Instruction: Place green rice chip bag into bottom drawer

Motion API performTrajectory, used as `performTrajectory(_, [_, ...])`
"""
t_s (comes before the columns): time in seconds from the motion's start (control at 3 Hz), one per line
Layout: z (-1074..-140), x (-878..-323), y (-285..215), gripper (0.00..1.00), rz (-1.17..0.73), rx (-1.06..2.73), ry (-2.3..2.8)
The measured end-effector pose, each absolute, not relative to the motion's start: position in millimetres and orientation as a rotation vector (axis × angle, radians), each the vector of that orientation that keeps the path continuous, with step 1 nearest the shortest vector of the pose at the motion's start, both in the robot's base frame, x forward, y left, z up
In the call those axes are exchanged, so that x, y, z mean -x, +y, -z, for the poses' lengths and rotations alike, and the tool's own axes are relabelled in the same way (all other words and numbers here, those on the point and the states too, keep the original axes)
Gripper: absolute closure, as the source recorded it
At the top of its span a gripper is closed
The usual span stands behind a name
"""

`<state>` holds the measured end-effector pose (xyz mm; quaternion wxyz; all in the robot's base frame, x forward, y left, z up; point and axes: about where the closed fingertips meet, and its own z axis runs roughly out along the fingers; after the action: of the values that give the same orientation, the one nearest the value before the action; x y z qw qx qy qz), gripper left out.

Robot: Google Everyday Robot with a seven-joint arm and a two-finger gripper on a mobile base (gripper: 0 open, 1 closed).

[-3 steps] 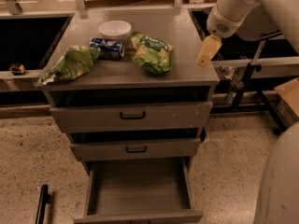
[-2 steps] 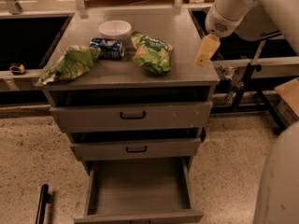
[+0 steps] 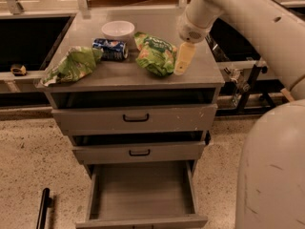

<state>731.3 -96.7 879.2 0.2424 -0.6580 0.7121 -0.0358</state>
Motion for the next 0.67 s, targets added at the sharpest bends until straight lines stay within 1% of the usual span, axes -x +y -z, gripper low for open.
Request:
performTrajectory(0.33, [-863, -736, -63, 0.00, 0.093, 1.883, 1.822])
performTrajectory(0.67, [-842, -727, -31, 0.01, 0.019, 1.953, 1.728])
